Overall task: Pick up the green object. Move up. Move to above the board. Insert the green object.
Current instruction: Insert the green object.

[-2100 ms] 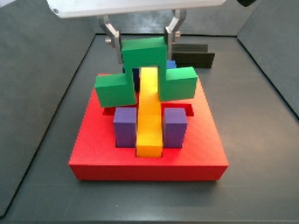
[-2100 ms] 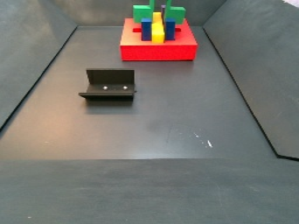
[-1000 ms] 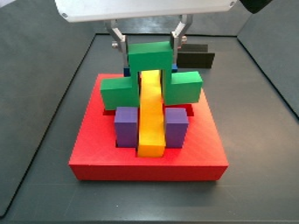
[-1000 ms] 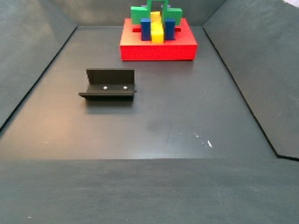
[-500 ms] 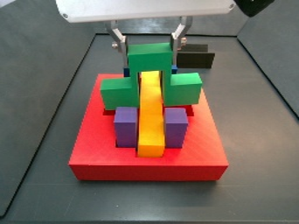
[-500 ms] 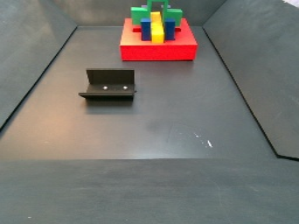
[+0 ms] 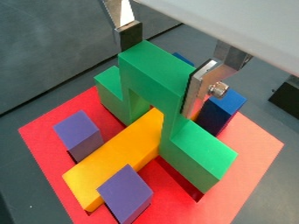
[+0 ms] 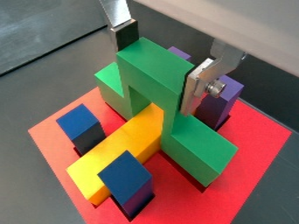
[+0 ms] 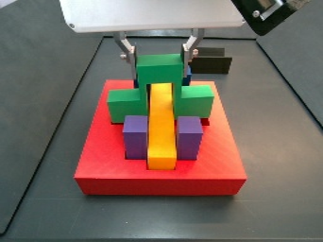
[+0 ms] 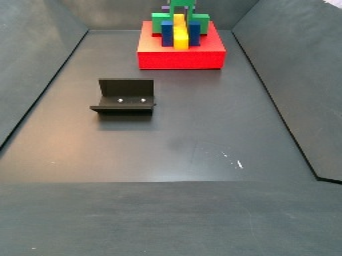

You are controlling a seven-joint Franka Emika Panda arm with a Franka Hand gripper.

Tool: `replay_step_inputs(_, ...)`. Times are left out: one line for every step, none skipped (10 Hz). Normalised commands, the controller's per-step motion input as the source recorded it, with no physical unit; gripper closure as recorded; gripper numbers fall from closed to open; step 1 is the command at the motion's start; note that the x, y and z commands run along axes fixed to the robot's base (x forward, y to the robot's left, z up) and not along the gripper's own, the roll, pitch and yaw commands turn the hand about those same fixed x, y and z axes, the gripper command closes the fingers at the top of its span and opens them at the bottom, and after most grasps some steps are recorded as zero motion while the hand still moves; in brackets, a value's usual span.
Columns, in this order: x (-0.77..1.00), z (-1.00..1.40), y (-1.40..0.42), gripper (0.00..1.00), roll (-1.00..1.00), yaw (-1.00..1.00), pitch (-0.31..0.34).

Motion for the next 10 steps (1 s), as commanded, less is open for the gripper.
replay_step_inputs(0.08, -0.06, -0.02, 1.00, 0.04, -0.12, 0.000)
replay_step_inputs(0.09, -0.05, 0.00, 1.00, 0.05, -0.11, 0.000)
replay_step_inputs(0.09, -0.07, 0.00, 1.00, 0.05, -0.12, 0.003)
replay_step_inputs(0.11, -0.06, 0.00, 1.00, 0.07, -0.14, 0.017)
replay_step_inputs(0.11, -0.03, 0.00, 1.00, 0.07, -0.14, 0.023)
replay_step_inputs(0.10, -0.03, 0.00, 1.00, 0.06, -0.12, 0.026)
replay_step_inputs(0.10, -0.04, 0.00, 1.00, 0.07, -0.13, 0.027)
replay_step_inputs(0.07, -0.04, 0.00, 1.00, 0.07, -0.10, 0.017)
replay_step_inputs(0.04, -0.08, 0.00, 1.00, 0.02, -0.07, 0.000)
replay_step_inputs(0.05, -0.20, 0.00, 1.00, 0.00, 0.00, 0.000)
